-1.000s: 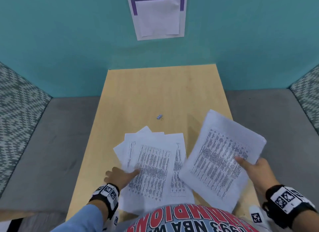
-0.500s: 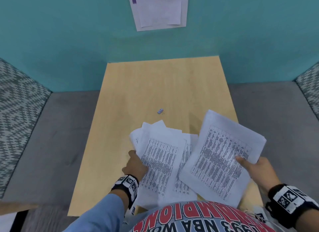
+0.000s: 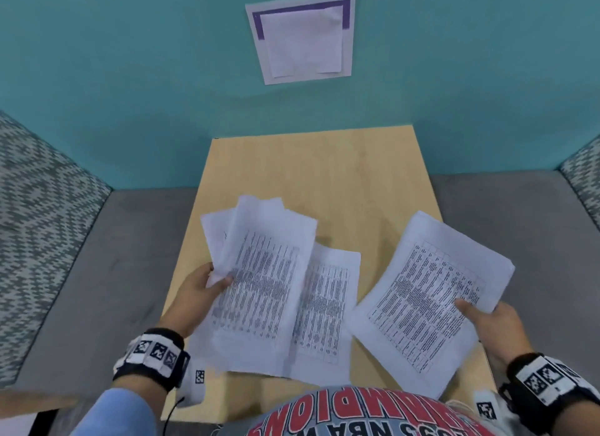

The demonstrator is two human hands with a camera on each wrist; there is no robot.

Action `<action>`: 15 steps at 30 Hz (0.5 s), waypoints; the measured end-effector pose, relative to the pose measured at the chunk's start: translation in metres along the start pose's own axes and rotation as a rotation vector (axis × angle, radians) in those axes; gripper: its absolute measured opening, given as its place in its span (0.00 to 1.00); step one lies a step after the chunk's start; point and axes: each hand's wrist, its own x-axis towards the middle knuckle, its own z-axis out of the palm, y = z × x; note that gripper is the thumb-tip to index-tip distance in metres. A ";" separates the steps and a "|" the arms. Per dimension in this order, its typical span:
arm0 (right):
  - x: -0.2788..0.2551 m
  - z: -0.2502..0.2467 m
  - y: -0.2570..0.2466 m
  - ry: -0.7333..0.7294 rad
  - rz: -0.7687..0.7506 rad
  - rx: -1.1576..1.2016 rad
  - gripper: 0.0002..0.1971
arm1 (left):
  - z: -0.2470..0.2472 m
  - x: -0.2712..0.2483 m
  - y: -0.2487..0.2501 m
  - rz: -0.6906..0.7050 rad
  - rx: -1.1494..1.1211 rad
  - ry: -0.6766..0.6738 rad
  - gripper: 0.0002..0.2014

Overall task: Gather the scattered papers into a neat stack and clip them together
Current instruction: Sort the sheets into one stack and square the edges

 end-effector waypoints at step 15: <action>0.012 0.014 0.006 0.054 0.019 -0.089 0.05 | 0.027 0.003 0.030 -0.004 -0.354 -0.171 0.18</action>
